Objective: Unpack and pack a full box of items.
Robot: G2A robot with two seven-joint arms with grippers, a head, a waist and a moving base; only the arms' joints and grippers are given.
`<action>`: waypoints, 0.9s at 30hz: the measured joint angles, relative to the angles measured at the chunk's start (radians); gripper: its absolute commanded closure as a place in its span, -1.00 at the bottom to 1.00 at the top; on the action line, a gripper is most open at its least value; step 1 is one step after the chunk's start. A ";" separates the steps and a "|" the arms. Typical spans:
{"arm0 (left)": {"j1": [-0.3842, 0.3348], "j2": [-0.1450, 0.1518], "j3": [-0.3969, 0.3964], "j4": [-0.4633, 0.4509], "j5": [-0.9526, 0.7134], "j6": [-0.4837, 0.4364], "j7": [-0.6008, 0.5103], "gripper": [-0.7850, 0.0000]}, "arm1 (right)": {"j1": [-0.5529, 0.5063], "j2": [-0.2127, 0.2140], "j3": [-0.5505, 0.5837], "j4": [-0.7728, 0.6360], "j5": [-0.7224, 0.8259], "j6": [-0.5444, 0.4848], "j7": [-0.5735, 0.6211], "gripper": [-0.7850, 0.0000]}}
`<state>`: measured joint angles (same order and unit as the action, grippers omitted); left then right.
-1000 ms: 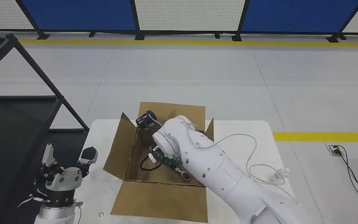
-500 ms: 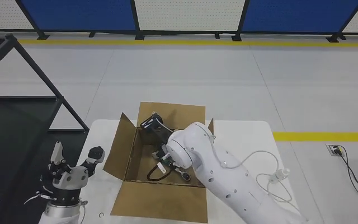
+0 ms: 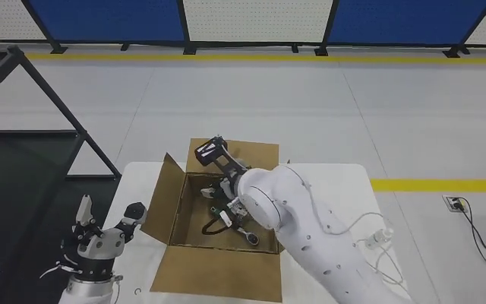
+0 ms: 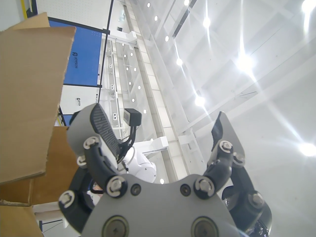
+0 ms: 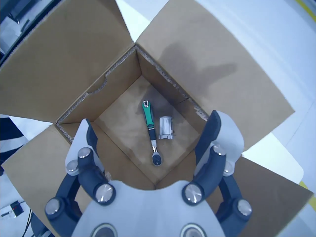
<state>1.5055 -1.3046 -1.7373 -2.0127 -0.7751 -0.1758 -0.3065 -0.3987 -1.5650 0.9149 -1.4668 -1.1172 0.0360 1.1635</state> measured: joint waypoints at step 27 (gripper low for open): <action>-0.121 0.004 0.104 0.045 0.067 0.093 -0.038 -1.00 | -0.896 0.141 0.948 -0.753 -0.168 -0.048 -0.022 -1.00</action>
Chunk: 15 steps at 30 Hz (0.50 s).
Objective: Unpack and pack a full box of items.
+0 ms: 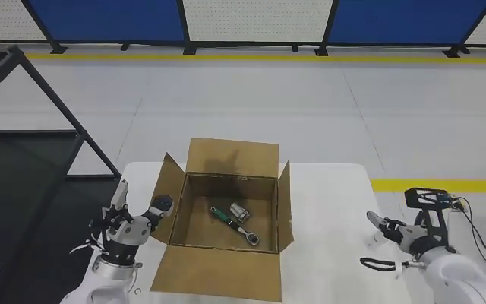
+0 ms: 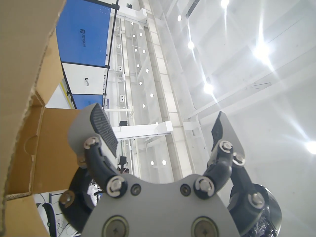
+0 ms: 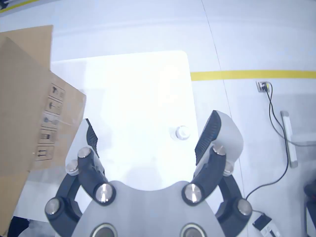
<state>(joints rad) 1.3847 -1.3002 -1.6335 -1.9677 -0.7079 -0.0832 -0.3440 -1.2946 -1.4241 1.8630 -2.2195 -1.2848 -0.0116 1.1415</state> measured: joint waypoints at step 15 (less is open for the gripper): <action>-0.020 0.002 0.026 -0.005 0.042 0.020 0.013 -1.00 | -0.049 0.017 0.054 0.313 0.055 0.026 -0.122 -1.00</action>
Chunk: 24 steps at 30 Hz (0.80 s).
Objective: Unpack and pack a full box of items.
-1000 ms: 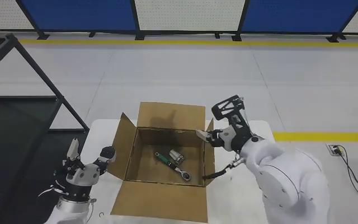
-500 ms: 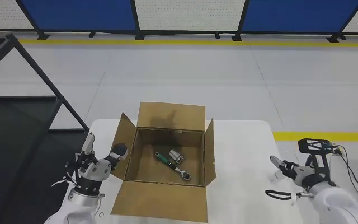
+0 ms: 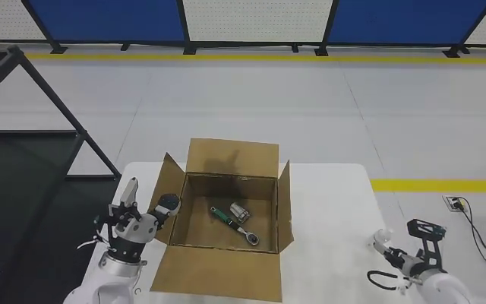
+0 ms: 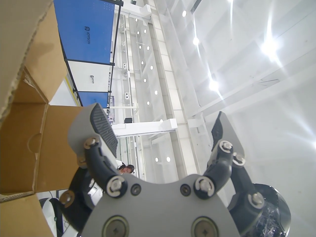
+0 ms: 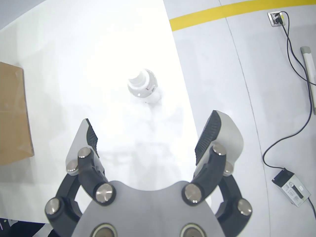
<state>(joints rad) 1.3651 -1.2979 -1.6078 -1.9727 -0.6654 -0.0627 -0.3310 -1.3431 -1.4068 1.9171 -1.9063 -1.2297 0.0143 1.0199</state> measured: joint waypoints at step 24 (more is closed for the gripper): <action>0.024 0.005 -0.038 -0.004 -0.015 -0.015 0.009 -1.00 | 0.179 0.032 -0.097 0.235 -0.044 0.031 0.002 1.00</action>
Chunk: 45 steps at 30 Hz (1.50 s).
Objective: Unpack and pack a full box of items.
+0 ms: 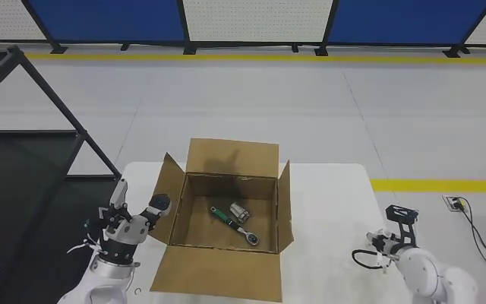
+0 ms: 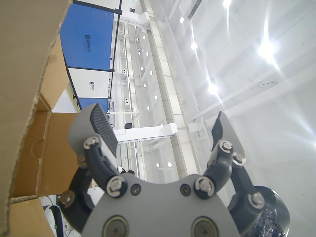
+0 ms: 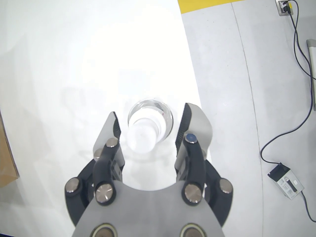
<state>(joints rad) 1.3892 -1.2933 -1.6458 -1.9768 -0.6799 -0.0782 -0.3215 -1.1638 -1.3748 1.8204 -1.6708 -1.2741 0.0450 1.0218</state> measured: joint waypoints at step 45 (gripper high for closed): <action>0.091 0.002 -0.221 0.004 -0.184 -0.137 0.022 -1.00 | 0.548 -0.020 -0.771 -0.262 0.187 -0.074 0.244 1.00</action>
<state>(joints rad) 1.4800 -1.2917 -1.8668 -1.9728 -0.8638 -0.2148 -0.2998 -0.6161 -1.3951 1.0496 -1.9326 -1.0871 -0.0287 1.2657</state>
